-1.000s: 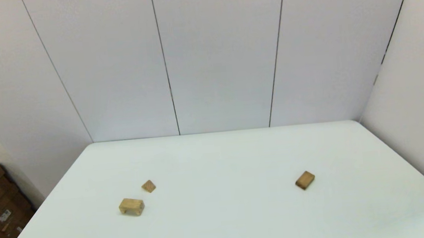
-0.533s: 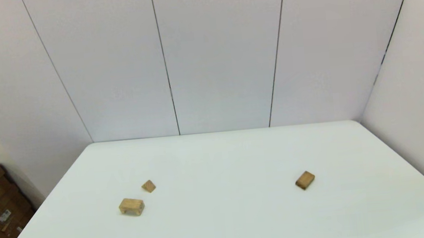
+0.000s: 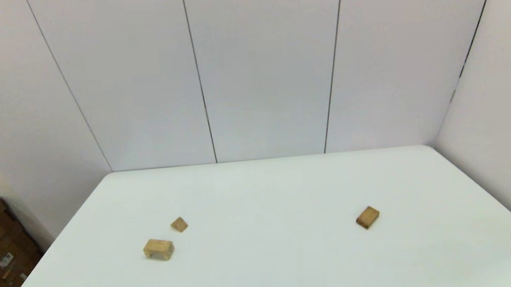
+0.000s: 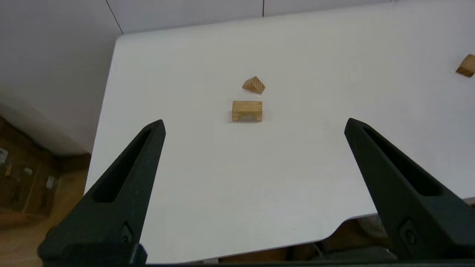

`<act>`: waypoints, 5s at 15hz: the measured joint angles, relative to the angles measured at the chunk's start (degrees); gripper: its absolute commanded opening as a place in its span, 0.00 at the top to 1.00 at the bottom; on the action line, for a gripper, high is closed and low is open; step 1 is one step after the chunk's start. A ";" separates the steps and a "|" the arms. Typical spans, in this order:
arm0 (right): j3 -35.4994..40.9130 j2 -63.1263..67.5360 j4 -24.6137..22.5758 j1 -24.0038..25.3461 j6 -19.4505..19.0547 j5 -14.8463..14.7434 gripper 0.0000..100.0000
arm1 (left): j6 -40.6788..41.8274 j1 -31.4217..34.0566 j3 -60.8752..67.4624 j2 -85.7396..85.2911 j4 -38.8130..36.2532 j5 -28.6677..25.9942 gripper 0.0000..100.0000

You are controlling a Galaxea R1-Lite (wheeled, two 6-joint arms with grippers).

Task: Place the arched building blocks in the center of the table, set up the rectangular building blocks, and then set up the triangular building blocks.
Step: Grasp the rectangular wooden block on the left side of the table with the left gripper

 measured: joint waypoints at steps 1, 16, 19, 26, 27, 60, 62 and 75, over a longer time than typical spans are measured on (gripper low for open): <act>0.00 0.00 0.00 0.00 0.00 0.00 0.00 | 0.20 0.00 -1.99 5.40 -0.41 0.01 0.00; 0.00 0.00 0.00 0.00 0.01 0.04 0.00 | 9.70 -0.28 -10.17 61.40 -14.59 2.57 0.00; 0.00 0.00 0.00 0.00 0.01 0.02 0.00 | 15.63 -0.26 -10.17 65.74 -13.96 2.35 0.00; 0.00 0.00 0.00 0.00 0.00 0.02 0.00 | 36.33 -0.26 -12.65 73.18 -12.13 2.22 0.00; 0.00 0.00 0.00 0.00 0.00 0.00 0.00 | 41.16 -0.26 -13.26 73.70 -10.42 2.24 0.00; 0.00 0.00 0.00 0.00 0.00 0.00 0.00 | 84.82 -6.56 -37.63 89.91 12.32 0.95 0.00; 0.00 0.00 0.00 0.00 0.00 0.00 0.00 | 84.65 -6.42 -37.94 90.80 12.26 1.00 0.00; 0.00 0.00 0.00 0.00 0.00 0.02 0.00 | 84.70 -6.51 -40.72 94.51 12.26 0.83 1.00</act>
